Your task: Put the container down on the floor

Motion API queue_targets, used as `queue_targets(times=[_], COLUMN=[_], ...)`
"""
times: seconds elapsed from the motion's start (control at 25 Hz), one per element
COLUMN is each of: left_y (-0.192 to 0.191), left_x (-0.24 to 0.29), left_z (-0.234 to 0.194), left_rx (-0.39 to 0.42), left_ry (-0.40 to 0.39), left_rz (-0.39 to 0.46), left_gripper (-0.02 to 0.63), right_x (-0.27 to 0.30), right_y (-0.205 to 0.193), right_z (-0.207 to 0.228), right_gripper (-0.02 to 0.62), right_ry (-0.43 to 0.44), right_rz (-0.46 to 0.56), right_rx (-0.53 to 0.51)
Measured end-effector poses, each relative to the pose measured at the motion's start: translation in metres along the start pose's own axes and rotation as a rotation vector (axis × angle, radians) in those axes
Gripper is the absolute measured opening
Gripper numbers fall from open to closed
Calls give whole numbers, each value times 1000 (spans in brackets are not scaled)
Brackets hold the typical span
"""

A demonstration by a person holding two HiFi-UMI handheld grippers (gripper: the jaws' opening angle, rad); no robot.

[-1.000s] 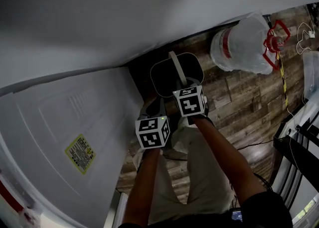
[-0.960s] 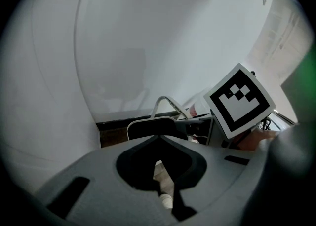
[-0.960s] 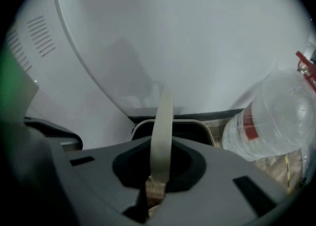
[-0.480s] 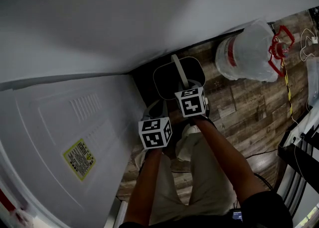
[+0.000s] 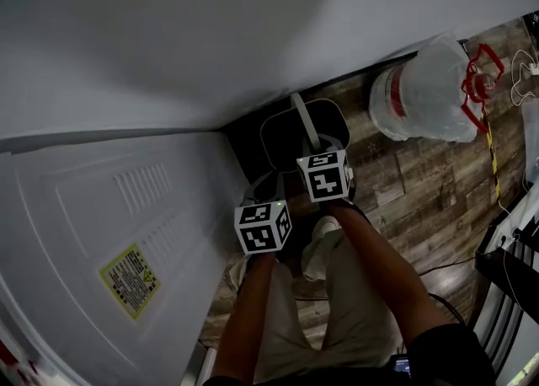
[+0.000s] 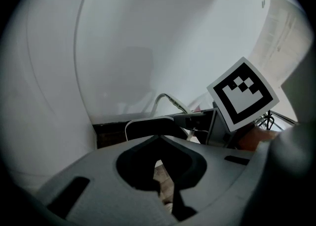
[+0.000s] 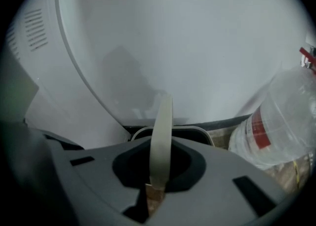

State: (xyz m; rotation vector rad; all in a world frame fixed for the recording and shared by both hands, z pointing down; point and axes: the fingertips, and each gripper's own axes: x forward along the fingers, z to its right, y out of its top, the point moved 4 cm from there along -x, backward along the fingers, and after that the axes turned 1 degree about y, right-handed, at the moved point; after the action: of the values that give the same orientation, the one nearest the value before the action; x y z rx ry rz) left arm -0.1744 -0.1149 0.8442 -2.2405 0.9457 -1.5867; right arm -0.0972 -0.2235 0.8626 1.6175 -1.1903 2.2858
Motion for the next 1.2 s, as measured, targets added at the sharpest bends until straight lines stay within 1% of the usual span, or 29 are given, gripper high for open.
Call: queue_targets(times=[0.4, 0.88, 1.04, 1.2], left_y=[-15, -25, -29, -26], left_x=[6, 29, 35, 40], left_z=[6, 31, 36, 41], left_rx=[22, 67, 90, 100], left_ry=[-17, -74, -94, -108], left_rz=[-36, -73, -89, -85], left_gripper=[14, 14, 14, 14], right_x=[-6, -13, -14, -14], right_y=[-13, -36, -46, -57], right_z=[5, 29, 39, 55], right_gripper=[32, 32, 32, 32], right_ry=[-8, -22, -31, -23], right_rz=[0, -4, -40, -79], right_rx=[21, 64, 55, 55])
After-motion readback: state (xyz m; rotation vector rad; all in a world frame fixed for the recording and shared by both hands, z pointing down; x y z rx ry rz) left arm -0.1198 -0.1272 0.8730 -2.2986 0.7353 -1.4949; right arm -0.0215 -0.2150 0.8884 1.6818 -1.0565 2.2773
